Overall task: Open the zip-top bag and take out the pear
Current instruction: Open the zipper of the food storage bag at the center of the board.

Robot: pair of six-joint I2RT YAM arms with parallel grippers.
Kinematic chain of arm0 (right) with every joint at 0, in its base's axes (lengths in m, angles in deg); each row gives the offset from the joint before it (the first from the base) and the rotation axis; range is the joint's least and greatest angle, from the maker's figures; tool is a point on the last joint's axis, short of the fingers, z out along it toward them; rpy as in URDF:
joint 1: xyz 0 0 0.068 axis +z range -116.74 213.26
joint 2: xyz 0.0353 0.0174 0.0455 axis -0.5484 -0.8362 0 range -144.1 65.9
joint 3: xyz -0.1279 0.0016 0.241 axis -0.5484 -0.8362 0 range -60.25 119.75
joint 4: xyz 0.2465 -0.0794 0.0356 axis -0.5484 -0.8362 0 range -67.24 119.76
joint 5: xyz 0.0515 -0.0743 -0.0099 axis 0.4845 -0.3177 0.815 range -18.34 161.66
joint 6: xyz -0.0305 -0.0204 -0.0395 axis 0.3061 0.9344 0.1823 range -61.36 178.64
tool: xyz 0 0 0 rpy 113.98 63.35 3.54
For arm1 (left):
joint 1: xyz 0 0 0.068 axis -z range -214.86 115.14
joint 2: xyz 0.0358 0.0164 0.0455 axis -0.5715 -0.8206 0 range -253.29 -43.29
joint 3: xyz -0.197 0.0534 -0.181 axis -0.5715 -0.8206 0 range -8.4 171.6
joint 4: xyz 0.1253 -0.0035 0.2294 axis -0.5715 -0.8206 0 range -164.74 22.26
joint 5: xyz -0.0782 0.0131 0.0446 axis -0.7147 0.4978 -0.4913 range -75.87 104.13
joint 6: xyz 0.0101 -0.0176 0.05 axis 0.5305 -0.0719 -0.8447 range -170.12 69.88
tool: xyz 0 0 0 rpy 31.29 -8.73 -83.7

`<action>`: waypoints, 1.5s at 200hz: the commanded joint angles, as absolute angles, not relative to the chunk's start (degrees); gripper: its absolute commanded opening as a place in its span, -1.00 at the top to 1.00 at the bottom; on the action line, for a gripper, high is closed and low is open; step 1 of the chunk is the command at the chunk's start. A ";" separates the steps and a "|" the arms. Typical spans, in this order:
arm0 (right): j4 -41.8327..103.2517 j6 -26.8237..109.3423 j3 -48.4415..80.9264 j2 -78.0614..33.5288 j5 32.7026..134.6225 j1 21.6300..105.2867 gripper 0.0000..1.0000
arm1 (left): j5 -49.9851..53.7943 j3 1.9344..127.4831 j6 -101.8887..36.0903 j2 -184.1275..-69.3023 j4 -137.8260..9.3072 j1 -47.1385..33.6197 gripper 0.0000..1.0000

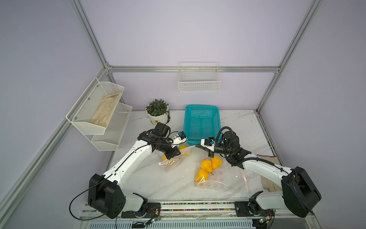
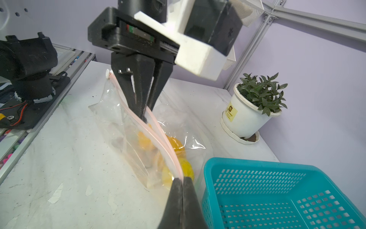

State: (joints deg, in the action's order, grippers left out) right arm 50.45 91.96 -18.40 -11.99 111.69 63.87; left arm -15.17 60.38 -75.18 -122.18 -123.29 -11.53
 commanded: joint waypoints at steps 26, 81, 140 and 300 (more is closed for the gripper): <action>44.37 75.78 -11.94 -10.61 99.92 64.02 -0.07 | -17.41 64.91 -69.01 -129.42 -123.10 -11.21 1.00; 26.28 47.72 -6.44 -4.24 89.79 63.98 -0.26 | -15.62 63.82 -52.39 -134.60 -112.11 -7.79 1.00; 8.98 14.08 -2.92 -5.24 83.83 69.72 0.16 | 5.05 61.73 -34.56 -129.69 -108.29 -1.28 1.00; -0.80 -6.43 6.79 -22.17 65.46 81.46 0.33 | 12.63 59.49 -22.04 -119.67 -103.56 5.04 1.00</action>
State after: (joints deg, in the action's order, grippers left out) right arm -0.59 -4.03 6.75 -21.02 66.93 81.22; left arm 10.17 59.83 -23.18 -123.80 -106.31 4.74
